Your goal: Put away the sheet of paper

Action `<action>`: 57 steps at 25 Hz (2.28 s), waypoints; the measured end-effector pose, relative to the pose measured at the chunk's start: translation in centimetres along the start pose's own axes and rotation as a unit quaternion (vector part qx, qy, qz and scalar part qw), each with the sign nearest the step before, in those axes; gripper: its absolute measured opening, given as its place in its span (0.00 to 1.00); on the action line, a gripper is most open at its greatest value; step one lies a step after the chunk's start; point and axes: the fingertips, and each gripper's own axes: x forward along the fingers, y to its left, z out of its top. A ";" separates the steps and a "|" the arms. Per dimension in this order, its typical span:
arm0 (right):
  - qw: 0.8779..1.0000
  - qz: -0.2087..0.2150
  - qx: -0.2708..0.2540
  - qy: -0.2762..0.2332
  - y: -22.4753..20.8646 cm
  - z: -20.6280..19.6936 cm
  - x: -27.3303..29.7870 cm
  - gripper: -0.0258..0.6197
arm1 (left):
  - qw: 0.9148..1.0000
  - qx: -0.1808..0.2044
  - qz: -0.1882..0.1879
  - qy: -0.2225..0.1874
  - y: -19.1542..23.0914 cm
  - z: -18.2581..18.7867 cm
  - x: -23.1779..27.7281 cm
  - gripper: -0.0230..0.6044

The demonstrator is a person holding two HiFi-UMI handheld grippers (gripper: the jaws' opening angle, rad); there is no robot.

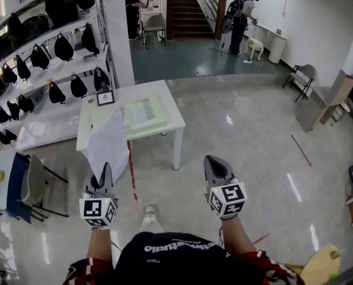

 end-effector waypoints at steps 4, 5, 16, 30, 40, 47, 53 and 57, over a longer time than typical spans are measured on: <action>1.000 0.000 0.003 0.004 0.0 -0.3 -0.3 0.03 | 1.000 0.004 -0.002 0.000 -0.3 0.1 -0.5 0.05; 1.000 0.001 0.004 0.005 0.1 -0.4 -0.3 0.03 | 1.000 0.003 -0.002 0.003 -0.3 -0.1 -0.6 0.05; 1.000 0.001 0.006 0.016 0.0 -1.2 0.0 0.03 | 1.000 -0.009 -0.003 0.009 0.0 -1.1 0.4 0.05; 1.000 0.012 0.000 0.017 -0.1 -0.9 3.4 0.04 | 1.000 -0.010 0.006 0.008 1.9 -1.9 2.6 0.05; 1.000 0.013 -0.001 0.017 -0.9 -0.5 6.4 0.04 | 1.000 -0.013 0.007 0.006 3.2 -2.0 5.4 0.05; 1.000 0.019 -0.001 0.018 -1.1 -0.4 9.3 0.04 | 1.000 -0.015 0.014 0.011 4.9 -2.6 7.3 0.05; 1.000 0.024 -0.002 0.016 -1.5 -0.2 11.9 0.04 | 1.000 -0.015 0.015 0.021 5.9 -3.5 9.1 0.05; 0.999 0.027 -0.001 0.019 -1.5 -0.2 13.7 0.04 | 0.999 -0.017 0.019 0.025 7.1 -4.0 10.3 0.05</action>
